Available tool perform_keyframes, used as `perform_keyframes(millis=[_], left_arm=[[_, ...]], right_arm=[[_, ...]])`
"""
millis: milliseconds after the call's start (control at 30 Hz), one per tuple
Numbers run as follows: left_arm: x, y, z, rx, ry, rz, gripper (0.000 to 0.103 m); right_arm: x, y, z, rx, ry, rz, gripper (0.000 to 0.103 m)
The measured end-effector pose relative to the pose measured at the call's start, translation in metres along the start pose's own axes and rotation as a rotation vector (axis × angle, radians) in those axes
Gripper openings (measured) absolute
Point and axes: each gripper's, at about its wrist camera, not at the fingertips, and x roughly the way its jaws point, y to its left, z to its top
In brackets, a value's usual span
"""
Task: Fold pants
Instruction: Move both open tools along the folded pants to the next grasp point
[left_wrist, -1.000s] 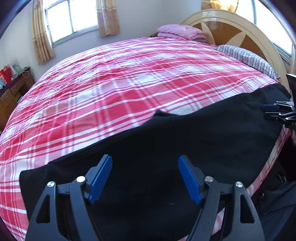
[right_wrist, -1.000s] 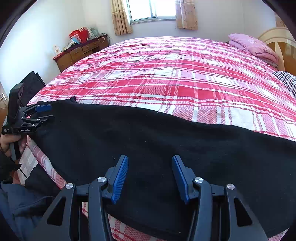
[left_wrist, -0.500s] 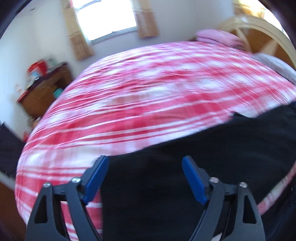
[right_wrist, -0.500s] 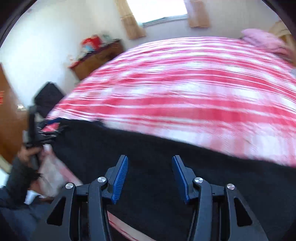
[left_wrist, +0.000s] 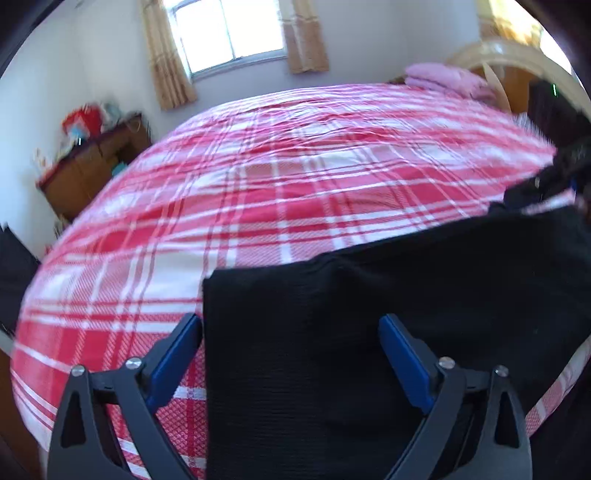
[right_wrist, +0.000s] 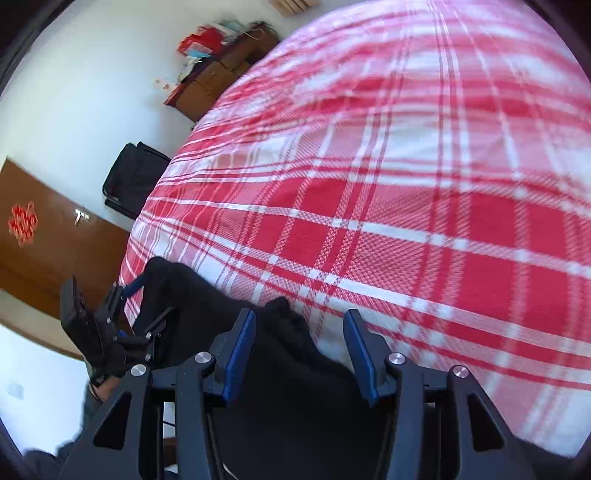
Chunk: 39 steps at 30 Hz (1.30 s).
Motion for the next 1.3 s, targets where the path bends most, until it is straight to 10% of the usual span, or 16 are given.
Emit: perform_keyframes(millis=[200, 533, 767, 933, 1300], left_arm=[[0.004, 0.008, -0.004, -0.049, -0.004, -0.027, 0.103], [0.007, 0.009, -0.005, -0.056, -0.008, -0.016, 0.103], [0.003, 0.008, -0.003, -0.056, 0.005, -0.008, 0.103], [-0.014, -0.007, 0.005, 0.023, -0.006, 0.076, 0.103], [-0.039, -0.094, 0.015, 0.115, -0.015, -0.274, 0.103]], right_arm=[[0.008, 0.014, -0.006, -0.027, 0.032, 0.035, 0.008], [-0.008, 0.036, 0.003, -0.086, -0.129, -0.091, 0.004], [0.006, 0.016, -0.001, -0.092, -0.102, -0.119, 0.007], [-0.043, 0.012, -0.022, -0.109, -0.181, -0.183, 0.050], [-0.193, -0.055, -0.132, 0.004, -0.336, -0.345, 0.050]])
